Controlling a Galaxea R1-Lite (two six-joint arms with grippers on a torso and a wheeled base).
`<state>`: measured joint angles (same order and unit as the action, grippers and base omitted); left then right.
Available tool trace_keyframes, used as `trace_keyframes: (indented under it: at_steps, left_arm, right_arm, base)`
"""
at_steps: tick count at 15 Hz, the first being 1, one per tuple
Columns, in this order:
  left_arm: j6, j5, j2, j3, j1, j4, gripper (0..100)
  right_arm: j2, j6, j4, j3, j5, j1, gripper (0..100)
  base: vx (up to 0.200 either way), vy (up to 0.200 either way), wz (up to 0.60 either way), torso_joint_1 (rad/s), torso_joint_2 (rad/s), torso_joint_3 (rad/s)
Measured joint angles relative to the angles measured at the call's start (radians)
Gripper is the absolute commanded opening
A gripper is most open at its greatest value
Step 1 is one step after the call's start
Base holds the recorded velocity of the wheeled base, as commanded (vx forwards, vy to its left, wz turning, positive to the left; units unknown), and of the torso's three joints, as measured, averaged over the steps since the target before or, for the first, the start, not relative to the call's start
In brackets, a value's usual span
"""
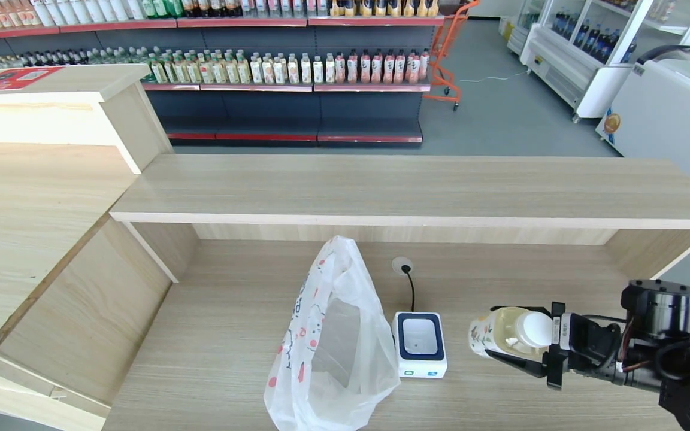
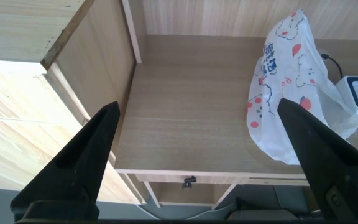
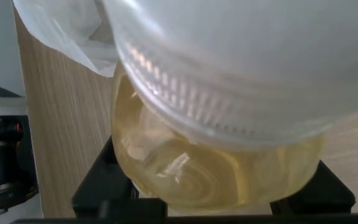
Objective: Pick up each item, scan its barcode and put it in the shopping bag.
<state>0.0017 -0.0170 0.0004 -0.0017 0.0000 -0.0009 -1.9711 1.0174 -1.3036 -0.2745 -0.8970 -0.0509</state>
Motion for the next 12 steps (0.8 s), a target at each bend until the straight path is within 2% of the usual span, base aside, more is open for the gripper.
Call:
trace_keyframes:
  at_steps: [1,5,9,12]
  left_arm:
    - [0.000,0.000,0.000,0.000,0.000,0.000,100]
    - [0.000,0.000,0.000,0.000,0.000,0.000,100]
    - [0.000,0.000,0.000,0.000,0.000,0.000,100]
    - [0.000,0.000,0.000,0.000,0.000,0.000,100]
  right_arm:
    - [-0.030,0.015,-0.002,-0.033,-0.037,-0.002,0]
    - [-0.133,0.048,-0.005,-0.151,-0.063,-0.018,0]
    - [-0.260,0.067,-0.006,-0.305,-0.092,-0.102,0]
    - [-0.319,0.073,-0.008,-0.360,-0.093,-0.143,0]
  base:
    - [0.000,0.000,0.00,0.000,0.00,0.000]
    - [0.000,0.000,0.00,0.000,0.00,0.000]
    - [0.000,0.000,0.00,0.000,0.00,0.000]
    - [0.000,0.000,0.00,0.000,0.00,0.000]
